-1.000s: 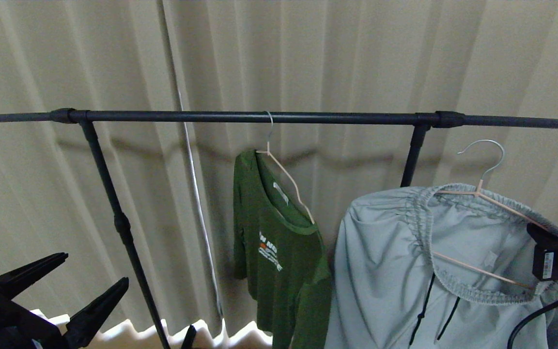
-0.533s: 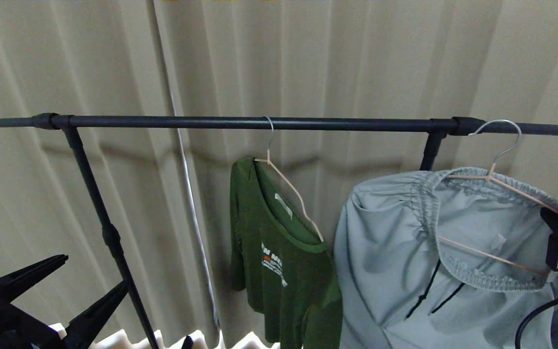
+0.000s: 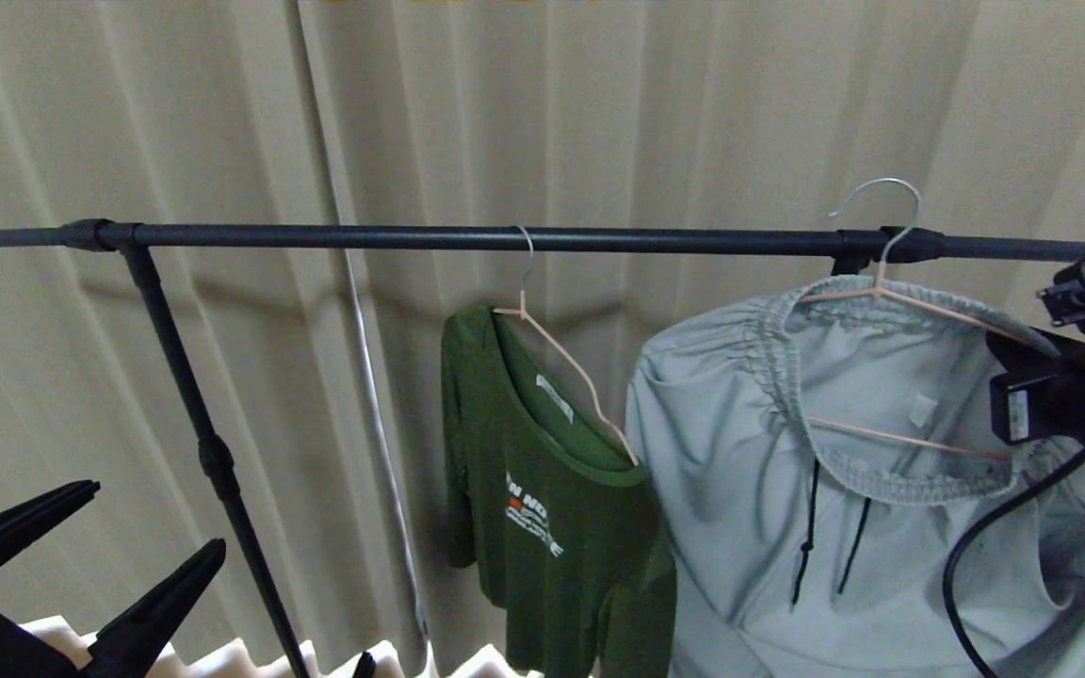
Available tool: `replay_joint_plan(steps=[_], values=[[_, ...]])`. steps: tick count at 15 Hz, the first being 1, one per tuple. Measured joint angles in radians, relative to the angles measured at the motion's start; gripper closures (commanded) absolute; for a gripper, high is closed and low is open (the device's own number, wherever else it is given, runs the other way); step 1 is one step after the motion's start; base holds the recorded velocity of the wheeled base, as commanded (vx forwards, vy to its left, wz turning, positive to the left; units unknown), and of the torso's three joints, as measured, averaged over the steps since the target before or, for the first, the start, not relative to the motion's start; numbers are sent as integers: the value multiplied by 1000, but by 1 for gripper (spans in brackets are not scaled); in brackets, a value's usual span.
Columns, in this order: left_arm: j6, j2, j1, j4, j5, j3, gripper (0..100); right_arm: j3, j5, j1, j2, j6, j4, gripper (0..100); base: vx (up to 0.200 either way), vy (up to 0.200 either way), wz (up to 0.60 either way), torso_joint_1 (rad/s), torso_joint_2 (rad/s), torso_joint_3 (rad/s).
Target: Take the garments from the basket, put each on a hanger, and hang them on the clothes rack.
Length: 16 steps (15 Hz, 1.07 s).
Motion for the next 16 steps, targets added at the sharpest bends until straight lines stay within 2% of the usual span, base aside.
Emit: replay_joint_plan(steps=[3,7,16], values=[[2,-29,-3,0,-1,0,0,-67,-29,60,95,0,-3,100,0,0,0,0,0,0],[2,-43,-5,1,-1,2,0,-128,-38,60,196,2,-5,100,0,0,0,0,0,0],[3,-42,-5,2,-1,2,0,-73,-32,66,239,7,-17,100,0,0,0,0,0,0]])
